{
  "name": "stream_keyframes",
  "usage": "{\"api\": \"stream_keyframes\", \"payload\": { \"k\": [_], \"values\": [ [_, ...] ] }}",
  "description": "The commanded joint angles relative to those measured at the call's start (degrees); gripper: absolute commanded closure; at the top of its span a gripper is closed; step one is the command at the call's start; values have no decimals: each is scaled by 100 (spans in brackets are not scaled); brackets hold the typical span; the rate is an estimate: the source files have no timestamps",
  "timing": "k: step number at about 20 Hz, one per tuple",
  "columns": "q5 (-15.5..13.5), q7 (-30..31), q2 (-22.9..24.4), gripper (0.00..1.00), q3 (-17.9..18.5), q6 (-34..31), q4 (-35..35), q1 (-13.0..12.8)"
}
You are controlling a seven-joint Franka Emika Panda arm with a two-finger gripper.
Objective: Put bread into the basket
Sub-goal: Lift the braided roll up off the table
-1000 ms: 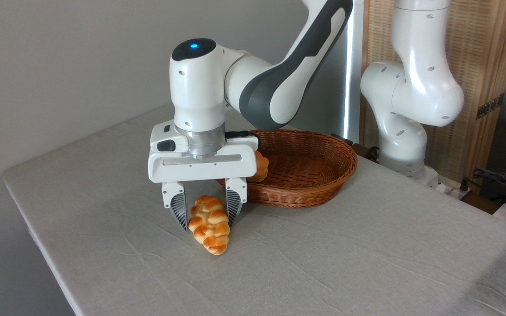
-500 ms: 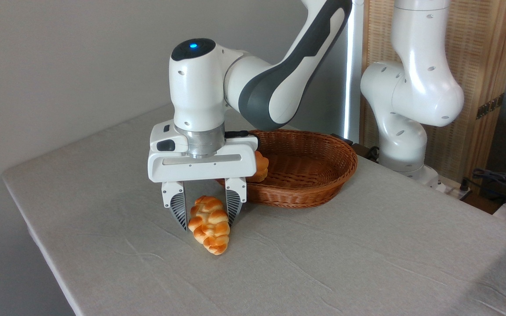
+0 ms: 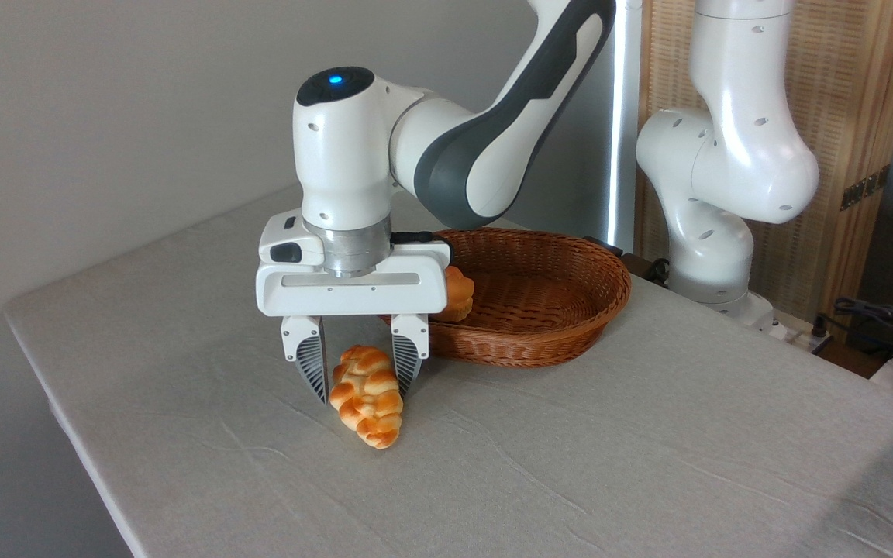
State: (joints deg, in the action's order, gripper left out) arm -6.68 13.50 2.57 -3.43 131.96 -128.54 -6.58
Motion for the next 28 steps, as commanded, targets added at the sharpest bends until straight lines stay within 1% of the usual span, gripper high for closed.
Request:
{"api": "stream_keyframes", "payload": {
  "k": [1, 2, 3, 10, 14, 17, 19, 20, 22, 23, 24, 25, 26, 28],
  "values": [
    [-87, -566, -134, 74, -9, -206, 312, -27],
    [-87, -655, -168, 80, 0, -258, 373, -44],
    [-87, -664, -169, 81, 9, -294, 382, -45],
    [-87, -700, -169, 81, 0, -329, 382, -53],
    [-87, -700, -204, 81, 26, -610, 724, -45],
    [-96, -700, -204, 81, 35, -619, 778, -45],
    [-114, -673, -204, 81, 53, -654, 1014, -45],
    [-131, -665, -204, 81, 140, -750, 1207, -45],
    [-393, -673, -230, 80, 299, -979, 1672, -45],
    [-473, -673, -248, 80, 334, -1084, 1927, -45],
    [-474, -682, -248, 80, 413, -1233, 2094, -45],
    [-413, -734, -196, 79, 474, -1435, 2209, -53],
    [-404, -970, -99, 79, 492, -1680, 2237, -71],
    [-404, -1742, 251, 78, 492, -2373, 2193, -106]
  ]
}}
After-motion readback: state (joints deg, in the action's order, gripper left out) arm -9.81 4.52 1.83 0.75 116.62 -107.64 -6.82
